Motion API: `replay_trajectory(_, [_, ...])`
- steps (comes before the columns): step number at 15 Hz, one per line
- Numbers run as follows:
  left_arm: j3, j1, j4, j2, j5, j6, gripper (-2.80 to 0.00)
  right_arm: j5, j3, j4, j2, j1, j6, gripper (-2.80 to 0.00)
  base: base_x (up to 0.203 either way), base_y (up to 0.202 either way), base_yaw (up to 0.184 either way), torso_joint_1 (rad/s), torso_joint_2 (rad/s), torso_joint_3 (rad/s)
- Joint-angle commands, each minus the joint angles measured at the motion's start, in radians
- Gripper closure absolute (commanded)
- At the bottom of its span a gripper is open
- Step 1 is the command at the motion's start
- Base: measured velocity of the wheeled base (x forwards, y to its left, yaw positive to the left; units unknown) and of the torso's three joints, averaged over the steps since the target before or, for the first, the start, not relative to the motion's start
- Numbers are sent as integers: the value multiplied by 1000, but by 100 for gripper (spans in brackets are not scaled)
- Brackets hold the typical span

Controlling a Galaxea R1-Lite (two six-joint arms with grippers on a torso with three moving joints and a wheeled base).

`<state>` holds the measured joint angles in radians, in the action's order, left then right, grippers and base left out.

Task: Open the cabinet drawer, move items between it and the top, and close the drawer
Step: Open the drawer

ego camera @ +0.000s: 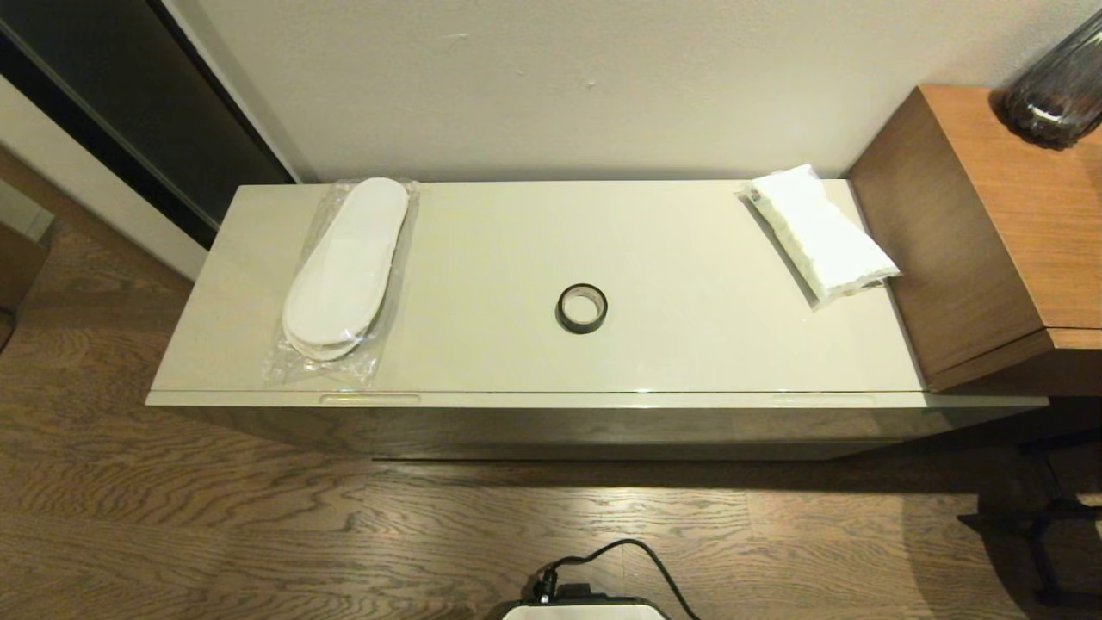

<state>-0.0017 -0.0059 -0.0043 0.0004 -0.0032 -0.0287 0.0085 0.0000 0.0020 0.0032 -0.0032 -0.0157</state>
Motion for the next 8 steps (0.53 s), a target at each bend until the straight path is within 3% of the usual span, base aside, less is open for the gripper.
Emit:
replay_trajectory(1, [0, 0, 0, 1, 0, 0, 0, 1, 0, 1, -3, 0, 0, 0, 0, 0, 0, 0, 0, 0])
replay_trajectory(5, [0, 0, 0, 1, 0, 1, 0, 5, 0, 1, -3, 0, -33, 0, 0, 0, 0, 0, 0, 0])
replay_trajectory(8, [0, 0, 0, 1, 0, 0, 0, 1, -39, 99, -2, 0, -28, 0, 0, 0, 0, 0, 0, 0])
